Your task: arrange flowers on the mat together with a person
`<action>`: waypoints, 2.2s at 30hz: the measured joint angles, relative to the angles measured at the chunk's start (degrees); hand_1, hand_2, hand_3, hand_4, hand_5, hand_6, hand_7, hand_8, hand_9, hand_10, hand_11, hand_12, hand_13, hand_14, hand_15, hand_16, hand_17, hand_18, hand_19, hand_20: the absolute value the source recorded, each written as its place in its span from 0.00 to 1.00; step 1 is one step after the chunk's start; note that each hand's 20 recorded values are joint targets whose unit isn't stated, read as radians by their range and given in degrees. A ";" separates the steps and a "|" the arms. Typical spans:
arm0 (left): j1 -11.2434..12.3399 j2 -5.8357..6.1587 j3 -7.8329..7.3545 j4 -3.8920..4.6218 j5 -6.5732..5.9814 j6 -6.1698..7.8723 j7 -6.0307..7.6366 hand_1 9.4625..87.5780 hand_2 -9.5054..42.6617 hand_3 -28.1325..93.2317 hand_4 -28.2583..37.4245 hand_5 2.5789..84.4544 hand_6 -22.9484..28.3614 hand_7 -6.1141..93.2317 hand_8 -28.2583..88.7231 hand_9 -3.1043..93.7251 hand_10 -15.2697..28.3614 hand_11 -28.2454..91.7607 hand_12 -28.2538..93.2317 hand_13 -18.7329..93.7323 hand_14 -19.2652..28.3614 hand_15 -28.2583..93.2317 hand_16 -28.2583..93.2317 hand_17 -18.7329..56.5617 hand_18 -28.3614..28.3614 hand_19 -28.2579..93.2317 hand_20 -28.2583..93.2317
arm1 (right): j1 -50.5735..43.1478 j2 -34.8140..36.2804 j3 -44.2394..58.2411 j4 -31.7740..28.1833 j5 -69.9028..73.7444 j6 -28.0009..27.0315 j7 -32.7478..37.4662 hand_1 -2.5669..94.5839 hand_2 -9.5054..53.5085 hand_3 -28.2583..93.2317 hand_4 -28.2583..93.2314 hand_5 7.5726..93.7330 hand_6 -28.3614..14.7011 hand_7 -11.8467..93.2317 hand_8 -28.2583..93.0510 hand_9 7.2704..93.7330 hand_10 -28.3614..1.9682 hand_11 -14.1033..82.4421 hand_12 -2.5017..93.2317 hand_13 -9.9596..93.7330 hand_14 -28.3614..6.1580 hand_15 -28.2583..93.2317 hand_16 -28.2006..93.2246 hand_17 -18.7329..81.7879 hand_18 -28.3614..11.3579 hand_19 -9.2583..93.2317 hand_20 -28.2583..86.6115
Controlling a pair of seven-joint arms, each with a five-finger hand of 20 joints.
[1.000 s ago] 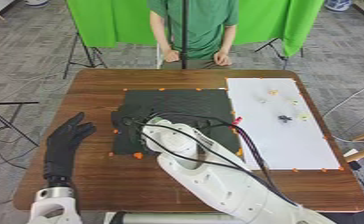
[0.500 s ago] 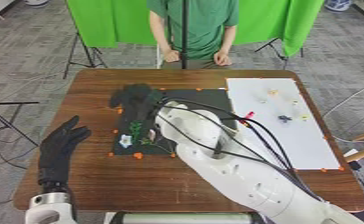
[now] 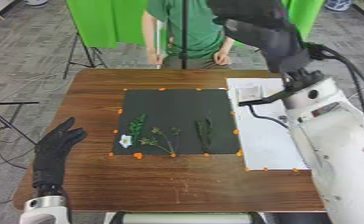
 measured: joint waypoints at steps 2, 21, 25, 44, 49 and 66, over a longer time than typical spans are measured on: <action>0.12 -0.04 -0.03 -0.11 0.25 -0.02 0.00 0.16 0.14 0.81 0.03 0.56 0.52 0.17 0.19 0.57 0.69 0.39 0.34 0.58 0.77 0.41 0.21 0.47 0.73 0.36 0.41 | -5.43 -1.22 5.24 0.05 5.09 -4.30 -3.31 0.13 0.22 0.82 0.10 0.41 0.63 0.18 0.17 0.39 0.42 0.19 0.17 0.40 0.41 0.29 0.37 0.36 0.27 0.19 0.48; 1.02 -0.93 0.11 -1.22 3.40 -0.60 -0.73 0.14 0.15 0.82 0.01 0.56 0.52 0.17 0.19 0.57 0.69 0.39 0.34 0.58 0.77 0.41 0.21 0.47 0.73 0.35 0.41 | -45.89 -13.81 20.66 2.20 36.85 3.22 -5.75 0.07 0.24 0.85 0.08 0.40 0.66 0.19 0.17 0.39 0.46 0.19 0.16 0.40 0.47 0.31 0.34 0.36 0.27 0.17 0.48; 1.13 -1.05 0.11 -1.36 3.94 -0.93 -0.95 0.15 0.15 0.82 0.01 0.56 0.52 0.17 0.19 0.57 0.69 0.39 0.34 0.58 0.78 0.41 0.21 0.47 0.73 0.35 0.41 | -46.36 -14.78 20.80 2.92 34.90 2.73 -6.06 0.08 0.24 0.85 0.08 0.41 0.66 0.20 0.16 0.40 0.46 0.20 0.16 0.41 0.47 0.32 0.33 0.37 0.28 0.17 0.48; 1.37 -1.27 0.46 -1.54 4.05 -1.38 -1.39 0.15 0.15 0.82 0.02 0.56 0.52 0.17 0.19 0.57 0.69 0.39 0.34 0.58 0.78 0.41 0.21 0.47 0.73 0.35 0.41 | -44.62 -14.80 20.71 3.11 34.70 2.92 -6.20 0.08 0.24 0.85 0.08 0.42 0.65 0.20 0.16 0.41 0.45 0.20 0.16 0.42 0.44 0.33 0.33 0.37 0.29 0.16 0.48; 1.56 -1.32 0.44 -1.55 3.94 -1.37 -1.42 0.15 0.15 0.82 0.02 0.56 0.52 0.17 0.19 0.57 0.69 0.39 0.34 0.58 0.78 0.41 0.21 0.47 0.73 0.35 0.41 | -44.15 -14.79 20.44 3.31 34.70 2.93 -6.09 0.08 0.24 0.85 0.08 0.43 0.65 0.20 0.16 0.42 0.44 0.20 0.16 0.42 0.43 0.33 0.33 0.37 0.29 0.16 0.48; 1.55 -1.33 0.39 -1.54 3.92 -1.54 -1.50 0.15 0.15 0.82 0.02 0.56 0.52 0.17 0.19 0.57 0.69 0.39 0.34 0.58 0.78 0.41 0.21 0.46 0.73 0.35 0.41 | -43.66 -14.78 20.22 3.55 34.12 2.50 -5.94 0.08 0.24 0.85 0.08 0.45 0.65 0.21 0.16 0.44 0.44 0.20 0.17 0.44 0.42 0.33 0.34 0.37 0.29 0.16 0.49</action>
